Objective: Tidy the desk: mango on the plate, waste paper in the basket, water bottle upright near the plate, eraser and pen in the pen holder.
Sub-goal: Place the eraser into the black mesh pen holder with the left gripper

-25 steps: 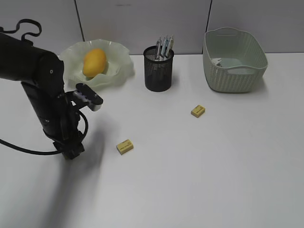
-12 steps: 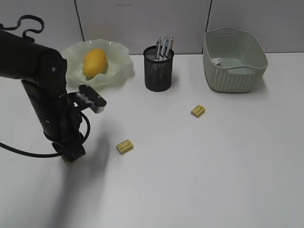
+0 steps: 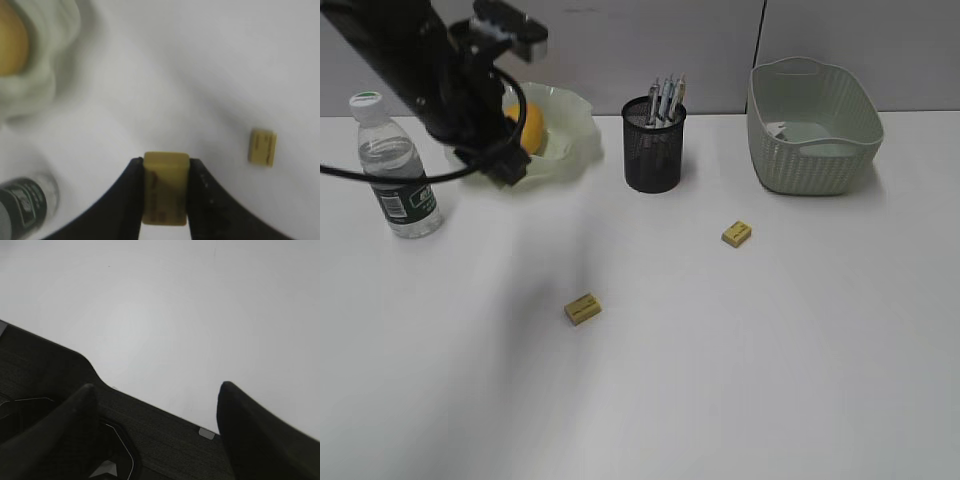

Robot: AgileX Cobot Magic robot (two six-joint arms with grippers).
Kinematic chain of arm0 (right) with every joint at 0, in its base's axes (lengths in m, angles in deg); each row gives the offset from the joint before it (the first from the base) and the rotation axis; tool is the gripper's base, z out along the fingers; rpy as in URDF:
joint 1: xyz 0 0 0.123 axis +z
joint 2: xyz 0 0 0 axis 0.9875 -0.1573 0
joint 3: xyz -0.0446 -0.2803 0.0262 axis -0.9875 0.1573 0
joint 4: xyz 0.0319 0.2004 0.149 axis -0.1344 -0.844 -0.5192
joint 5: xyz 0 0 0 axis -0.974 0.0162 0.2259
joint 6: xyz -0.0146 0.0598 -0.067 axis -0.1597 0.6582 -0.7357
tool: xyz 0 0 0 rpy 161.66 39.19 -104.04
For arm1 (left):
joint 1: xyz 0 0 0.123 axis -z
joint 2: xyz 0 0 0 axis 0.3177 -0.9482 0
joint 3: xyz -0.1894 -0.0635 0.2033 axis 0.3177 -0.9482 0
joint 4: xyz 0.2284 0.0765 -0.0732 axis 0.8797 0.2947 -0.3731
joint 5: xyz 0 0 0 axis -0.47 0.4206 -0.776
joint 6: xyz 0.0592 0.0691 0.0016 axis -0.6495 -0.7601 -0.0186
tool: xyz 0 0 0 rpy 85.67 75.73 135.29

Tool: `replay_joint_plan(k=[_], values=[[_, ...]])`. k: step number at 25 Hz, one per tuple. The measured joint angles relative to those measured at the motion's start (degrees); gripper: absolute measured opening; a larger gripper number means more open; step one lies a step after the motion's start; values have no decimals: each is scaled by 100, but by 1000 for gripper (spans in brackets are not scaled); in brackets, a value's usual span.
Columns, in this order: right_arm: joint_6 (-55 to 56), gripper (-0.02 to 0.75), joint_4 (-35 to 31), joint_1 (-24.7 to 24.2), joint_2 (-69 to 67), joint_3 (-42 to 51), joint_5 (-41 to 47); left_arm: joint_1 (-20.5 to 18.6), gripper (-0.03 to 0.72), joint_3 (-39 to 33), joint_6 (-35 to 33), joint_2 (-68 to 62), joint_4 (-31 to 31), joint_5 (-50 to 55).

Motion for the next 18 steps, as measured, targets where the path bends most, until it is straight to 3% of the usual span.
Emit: replay_joint_plan(k=[6,18], values=[[0,582,5,0,0,0,0,7,203,772,0,12,-682,-1060],[0,582,5,0,0,0,0,58,203,798,0,-679,-2525,-3480]])
